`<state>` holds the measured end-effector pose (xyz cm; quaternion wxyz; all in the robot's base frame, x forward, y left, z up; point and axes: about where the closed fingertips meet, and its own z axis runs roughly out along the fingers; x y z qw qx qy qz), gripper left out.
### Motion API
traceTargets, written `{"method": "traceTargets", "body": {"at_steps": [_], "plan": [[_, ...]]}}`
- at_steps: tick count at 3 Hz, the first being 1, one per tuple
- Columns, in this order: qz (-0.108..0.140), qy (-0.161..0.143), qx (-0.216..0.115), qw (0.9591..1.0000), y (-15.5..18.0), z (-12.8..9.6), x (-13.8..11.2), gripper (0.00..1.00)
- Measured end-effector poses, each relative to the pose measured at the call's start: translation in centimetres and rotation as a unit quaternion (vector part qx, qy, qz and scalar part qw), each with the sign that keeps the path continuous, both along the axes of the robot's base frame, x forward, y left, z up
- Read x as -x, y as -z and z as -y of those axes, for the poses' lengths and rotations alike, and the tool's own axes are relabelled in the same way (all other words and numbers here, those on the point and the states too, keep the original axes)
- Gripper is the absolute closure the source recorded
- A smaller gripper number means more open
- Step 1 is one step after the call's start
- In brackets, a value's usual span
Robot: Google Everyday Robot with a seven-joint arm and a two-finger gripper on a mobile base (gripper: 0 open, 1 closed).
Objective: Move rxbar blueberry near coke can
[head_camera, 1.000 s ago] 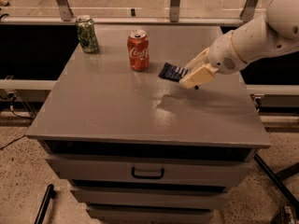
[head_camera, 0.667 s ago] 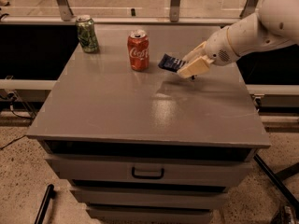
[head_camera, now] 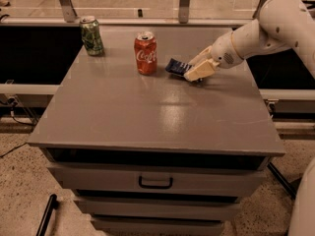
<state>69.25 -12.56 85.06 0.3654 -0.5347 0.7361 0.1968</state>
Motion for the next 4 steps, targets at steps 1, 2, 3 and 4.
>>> {"method": "traceTargets", "body": {"at_steps": [1, 2, 3, 4], "plan": [[-0.002, -0.002, 0.0, 1.0, 0.2, -0.26, -0.03, 0.84], [-0.003, -0.004, -0.001, 1.0, 0.4, -0.52, -0.05, 0.61], [-0.005, -0.006, -0.001, 1.0, 0.6, -0.78, -0.08, 0.38], [-0.007, -0.008, -0.001, 0.9999, 0.8, -1.05, -0.1, 0.14]]}}
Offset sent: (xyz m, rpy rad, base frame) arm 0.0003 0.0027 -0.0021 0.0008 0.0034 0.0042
